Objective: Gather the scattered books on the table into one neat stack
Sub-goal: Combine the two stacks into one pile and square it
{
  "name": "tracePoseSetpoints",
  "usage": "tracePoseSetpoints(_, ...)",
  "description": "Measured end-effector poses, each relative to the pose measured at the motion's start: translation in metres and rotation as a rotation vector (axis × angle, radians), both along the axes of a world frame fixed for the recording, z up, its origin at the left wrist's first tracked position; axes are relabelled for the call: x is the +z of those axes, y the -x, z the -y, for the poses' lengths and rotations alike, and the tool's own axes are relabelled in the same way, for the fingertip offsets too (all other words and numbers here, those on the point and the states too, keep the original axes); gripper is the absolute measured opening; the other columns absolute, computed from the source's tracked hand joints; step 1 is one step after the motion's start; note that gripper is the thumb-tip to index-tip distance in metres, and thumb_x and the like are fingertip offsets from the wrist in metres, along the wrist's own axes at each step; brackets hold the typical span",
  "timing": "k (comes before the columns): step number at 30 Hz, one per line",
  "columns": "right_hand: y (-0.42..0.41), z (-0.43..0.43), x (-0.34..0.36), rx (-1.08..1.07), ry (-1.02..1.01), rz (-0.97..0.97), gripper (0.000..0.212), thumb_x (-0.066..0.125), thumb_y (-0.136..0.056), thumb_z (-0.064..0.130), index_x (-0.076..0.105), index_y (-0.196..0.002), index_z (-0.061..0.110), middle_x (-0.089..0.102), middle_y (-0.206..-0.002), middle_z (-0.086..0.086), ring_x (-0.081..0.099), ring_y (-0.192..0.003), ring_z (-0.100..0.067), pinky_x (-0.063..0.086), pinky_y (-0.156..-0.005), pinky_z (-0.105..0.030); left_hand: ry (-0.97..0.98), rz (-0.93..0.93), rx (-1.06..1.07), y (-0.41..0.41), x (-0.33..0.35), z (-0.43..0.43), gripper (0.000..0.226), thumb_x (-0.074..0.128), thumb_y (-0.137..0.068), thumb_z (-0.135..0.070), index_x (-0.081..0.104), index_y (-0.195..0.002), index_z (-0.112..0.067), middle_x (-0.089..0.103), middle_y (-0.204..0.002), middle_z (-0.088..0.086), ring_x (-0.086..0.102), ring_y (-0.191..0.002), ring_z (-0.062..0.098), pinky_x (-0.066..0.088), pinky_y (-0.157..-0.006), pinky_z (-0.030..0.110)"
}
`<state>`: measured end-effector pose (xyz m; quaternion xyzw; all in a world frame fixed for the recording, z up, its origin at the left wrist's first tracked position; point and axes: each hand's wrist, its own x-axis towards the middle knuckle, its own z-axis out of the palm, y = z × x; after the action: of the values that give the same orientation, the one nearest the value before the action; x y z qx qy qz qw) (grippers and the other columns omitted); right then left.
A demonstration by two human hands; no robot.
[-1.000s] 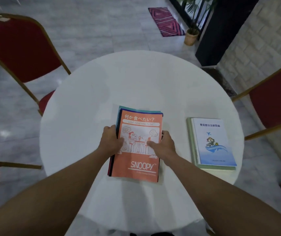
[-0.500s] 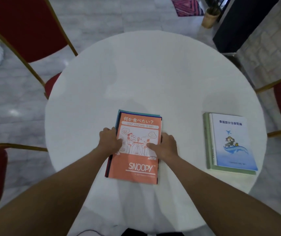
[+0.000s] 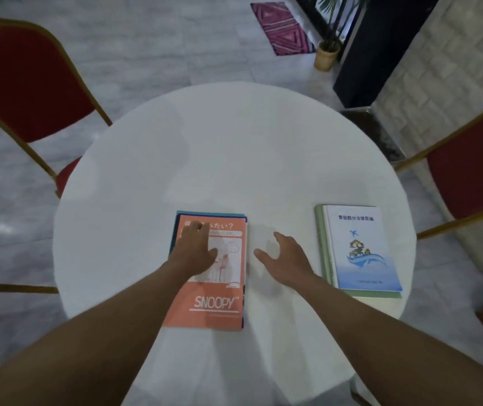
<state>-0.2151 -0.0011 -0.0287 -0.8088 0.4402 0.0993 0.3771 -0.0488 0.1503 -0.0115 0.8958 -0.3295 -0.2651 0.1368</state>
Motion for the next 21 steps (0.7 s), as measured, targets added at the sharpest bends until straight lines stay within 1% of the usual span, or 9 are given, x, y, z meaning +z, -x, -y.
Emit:
tracePoseSetpoints(2,0.014,0.015,0.007,-0.007,0.024,0.005,0.090,0.053,-0.085,0.070,0.027,-0.157,0.022,0.033,-0.161,-0.001,0.029,-0.149,-0.022,0.028,-0.120,-0.042,0.012,-0.027,-0.034,0.013,0.006,0.019,0.062,0.063,-0.091,-0.033,0.040,-0.145,-0.013,0.042,-0.148,0.009,0.040,-0.136,0.029,0.041,-0.110,0.046)
tracePoseSetpoints(5,0.035,0.039,0.015,0.014,0.110,-0.022,0.090,0.048,-0.087,0.073,0.026,-0.158,0.022,0.025,-0.165,0.001,0.019,-0.153,-0.020,0.018,-0.123,-0.039,0.023,-0.039,-0.096,0.033,0.012,0.051,0.064,0.060,-0.092,-0.035,0.038,-0.147,-0.009,0.041,-0.150,0.013,0.038,-0.138,0.032,0.036,-0.113,0.044)
tracePoseSetpoints(8,0.058,0.066,0.021,-0.016,0.188,-0.048,0.090,0.044,-0.086,0.076,0.029,-0.156,0.022,0.021,-0.166,0.000,0.013,-0.154,-0.024,0.015,-0.123,-0.044,0.036,-0.047,-0.159,0.056,0.015,0.086,0.066,0.058,-0.092,-0.038,0.038,-0.145,-0.005,0.042,-0.148,0.018,0.038,-0.137,0.034,0.033,-0.112,0.040)
tracePoseSetpoints(12,0.091,0.106,0.023,-0.061,0.208,-0.106,0.090,0.043,-0.089,0.072,0.019,-0.159,0.021,0.010,-0.169,-0.001,0.004,-0.156,-0.025,0.005,-0.124,-0.048,0.020,-0.077,-0.207,0.086,0.012,0.131,0.074,0.055,-0.092,-0.044,0.029,-0.150,-0.005,0.034,-0.152,0.018,0.033,-0.141,0.034,0.029,-0.116,0.041)
tracePoseSetpoints(14,0.107,0.123,0.022,-0.086,0.208,-0.128,0.089,0.044,-0.090,0.070,0.019,-0.159,0.021,0.010,-0.169,-0.001,0.005,-0.155,-0.023,0.006,-0.124,-0.048,0.004,-0.091,-0.221,0.100,0.007,0.150,0.076,0.055,-0.092,-0.046,0.028,-0.151,-0.007,0.033,-0.154,0.018,0.033,-0.141,0.034,0.030,-0.115,0.043)
tracePoseSetpoints(17,0.127,0.145,0.019,-0.146,0.209,-0.121,0.088,0.050,-0.089,0.067,0.024,-0.157,0.017,0.017,-0.167,-0.004,0.012,-0.154,-0.024,0.012,-0.122,-0.047,-0.010,-0.093,-0.231,0.120,-0.001,0.174,0.072,0.056,-0.091,-0.045,0.034,-0.146,-0.005,0.037,-0.149,0.019,0.038,-0.136,0.037,0.034,-0.110,0.043)
tracePoseSetpoints(19,0.139,0.157,0.016,-0.184,0.223,-0.100,0.083,0.054,-0.089,0.063,0.033,-0.152,0.013,0.029,-0.161,-0.010,0.023,-0.149,-0.026,0.021,-0.118,-0.046,-0.019,-0.103,-0.231,0.130,-0.006,0.188,0.067,0.058,-0.091,-0.043,0.038,-0.142,-0.004,0.040,-0.144,0.021,0.040,-0.132,0.040,0.036,-0.108,0.043)
tracePoseSetpoints(21,0.147,0.166,0.013,-0.222,0.219,-0.091,0.079,0.057,-0.086,0.064,0.040,-0.145,0.013,0.041,-0.152,-0.010,0.034,-0.143,-0.029,0.030,-0.113,-0.044,-0.031,-0.122,-0.231,0.138,-0.010,0.200,0.063,0.058,-0.090,-0.042,0.042,-0.138,-0.004,0.042,-0.140,0.022,0.043,-0.129,0.041,0.038,-0.107,0.043)
